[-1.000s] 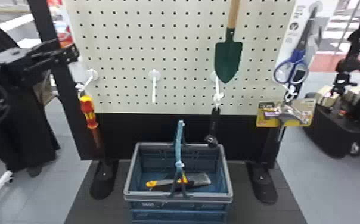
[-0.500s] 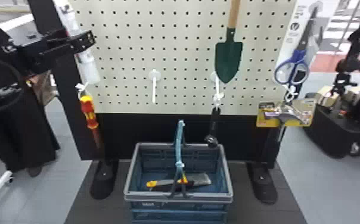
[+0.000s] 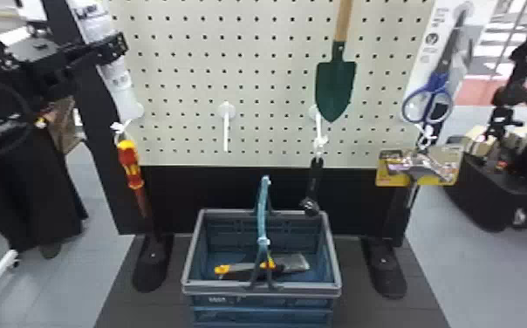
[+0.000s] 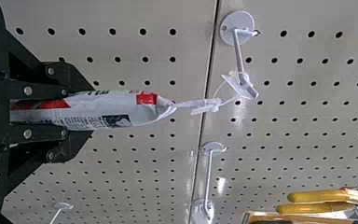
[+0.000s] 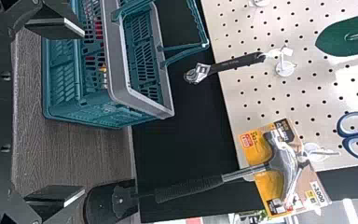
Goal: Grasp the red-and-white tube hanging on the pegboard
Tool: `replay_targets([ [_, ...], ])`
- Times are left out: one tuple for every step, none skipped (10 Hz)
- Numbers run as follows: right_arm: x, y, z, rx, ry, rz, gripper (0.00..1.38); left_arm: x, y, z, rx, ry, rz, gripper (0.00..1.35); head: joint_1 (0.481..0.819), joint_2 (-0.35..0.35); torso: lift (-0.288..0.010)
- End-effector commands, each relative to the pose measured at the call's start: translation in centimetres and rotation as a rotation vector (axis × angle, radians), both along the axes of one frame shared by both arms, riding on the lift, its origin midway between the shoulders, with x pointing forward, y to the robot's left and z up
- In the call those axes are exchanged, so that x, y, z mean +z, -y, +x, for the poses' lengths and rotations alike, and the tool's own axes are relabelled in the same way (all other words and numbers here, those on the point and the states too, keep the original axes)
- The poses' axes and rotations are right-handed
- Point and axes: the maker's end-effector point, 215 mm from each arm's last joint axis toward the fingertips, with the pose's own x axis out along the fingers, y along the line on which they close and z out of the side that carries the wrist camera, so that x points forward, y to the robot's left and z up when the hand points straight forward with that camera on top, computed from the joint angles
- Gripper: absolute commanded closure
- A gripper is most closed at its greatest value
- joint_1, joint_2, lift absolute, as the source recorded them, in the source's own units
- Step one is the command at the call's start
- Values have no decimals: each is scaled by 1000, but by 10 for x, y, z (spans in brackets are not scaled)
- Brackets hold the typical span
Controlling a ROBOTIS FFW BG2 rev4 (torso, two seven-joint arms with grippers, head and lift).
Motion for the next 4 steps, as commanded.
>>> replay_targets([
  [-1, 0, -1, 0, -2, 0, 124, -3, -1, 0, 5, -2, 6, 1204, 549, 0, -100],
  [-1, 0, -1, 0, -2, 0, 124, -7, -3, 1, 6, -11, -1, 1204, 549, 0, -100],
  [-1, 0, -1, 1, -2, -1, 124, -10, -3, 2, -7, -22, -26, 1204, 549, 0, -100],
  [-1, 0, -1, 1, -2, -1, 124, -12, -4, 2, -6, -24, -30, 1204, 549, 0, -100],
])
